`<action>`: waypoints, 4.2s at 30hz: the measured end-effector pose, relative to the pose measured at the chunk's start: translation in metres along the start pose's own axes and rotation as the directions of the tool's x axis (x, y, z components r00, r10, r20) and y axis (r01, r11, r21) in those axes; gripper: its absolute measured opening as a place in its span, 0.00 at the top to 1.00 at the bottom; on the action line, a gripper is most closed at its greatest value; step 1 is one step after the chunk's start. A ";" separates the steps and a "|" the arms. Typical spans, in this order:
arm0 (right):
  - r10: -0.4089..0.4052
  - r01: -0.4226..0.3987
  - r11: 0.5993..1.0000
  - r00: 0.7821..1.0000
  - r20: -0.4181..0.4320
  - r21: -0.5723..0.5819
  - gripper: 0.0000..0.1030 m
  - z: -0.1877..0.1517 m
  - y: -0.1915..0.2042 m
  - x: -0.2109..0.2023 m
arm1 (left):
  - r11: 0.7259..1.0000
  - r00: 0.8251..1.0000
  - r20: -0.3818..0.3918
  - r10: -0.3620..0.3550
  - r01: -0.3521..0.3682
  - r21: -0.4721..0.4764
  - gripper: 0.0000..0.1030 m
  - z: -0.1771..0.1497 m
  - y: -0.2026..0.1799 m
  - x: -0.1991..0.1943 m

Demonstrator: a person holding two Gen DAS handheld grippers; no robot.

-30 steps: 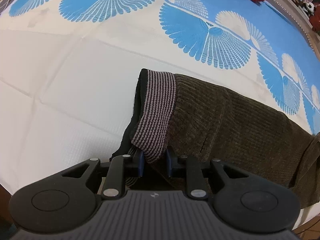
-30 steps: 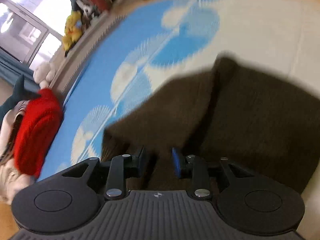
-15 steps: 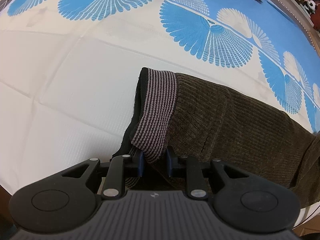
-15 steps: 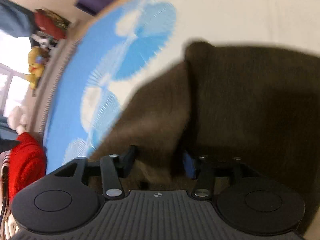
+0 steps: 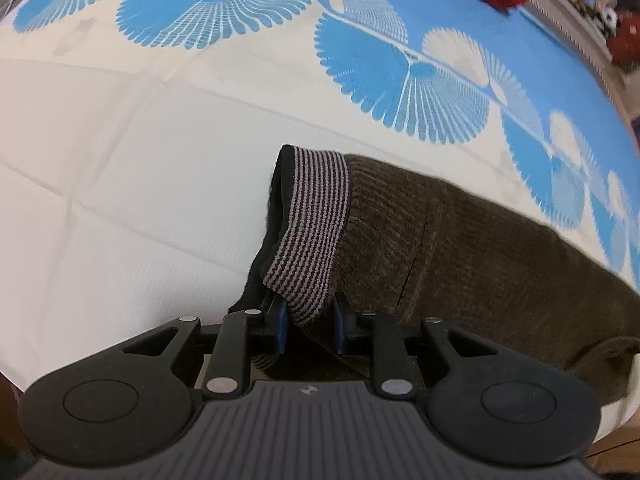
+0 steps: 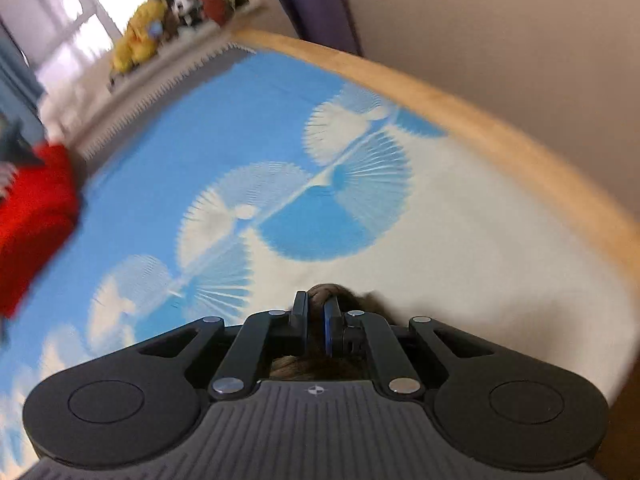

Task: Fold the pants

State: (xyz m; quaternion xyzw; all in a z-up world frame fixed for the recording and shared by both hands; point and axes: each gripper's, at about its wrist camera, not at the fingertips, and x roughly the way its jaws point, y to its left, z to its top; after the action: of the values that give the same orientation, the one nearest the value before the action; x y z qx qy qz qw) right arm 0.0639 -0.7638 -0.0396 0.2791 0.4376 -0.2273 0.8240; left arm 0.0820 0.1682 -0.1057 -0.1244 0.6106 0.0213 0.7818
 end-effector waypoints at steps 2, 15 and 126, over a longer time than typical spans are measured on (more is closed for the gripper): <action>-0.187 0.187 0.982 0.982 0.009 -0.028 0.93 -0.002 -0.009 0.002 | 1.000 1.000 -0.013 -0.003 0.003 0.007 0.75 -0.001 0.001 0.001; 0.023 0.030 0.815 0.996 -0.083 0.579 0.62 -0.213 -0.083 0.065 | 0.971 0.992 -0.005 -0.128 0.124 -0.204 0.38 0.002 0.039 0.000; -0.085 0.116 0.976 0.982 -0.166 0.184 0.62 -0.218 -0.023 0.058 | 0.867 0.984 0.117 0.131 -0.171 0.468 0.60 -0.007 -0.068 0.032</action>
State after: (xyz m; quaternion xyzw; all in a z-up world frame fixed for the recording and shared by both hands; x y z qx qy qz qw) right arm -0.0501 -0.6453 -0.1952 0.3521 0.4906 -0.2873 0.7435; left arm 0.0958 0.0968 -0.1261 0.1207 0.5724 -0.0632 0.8086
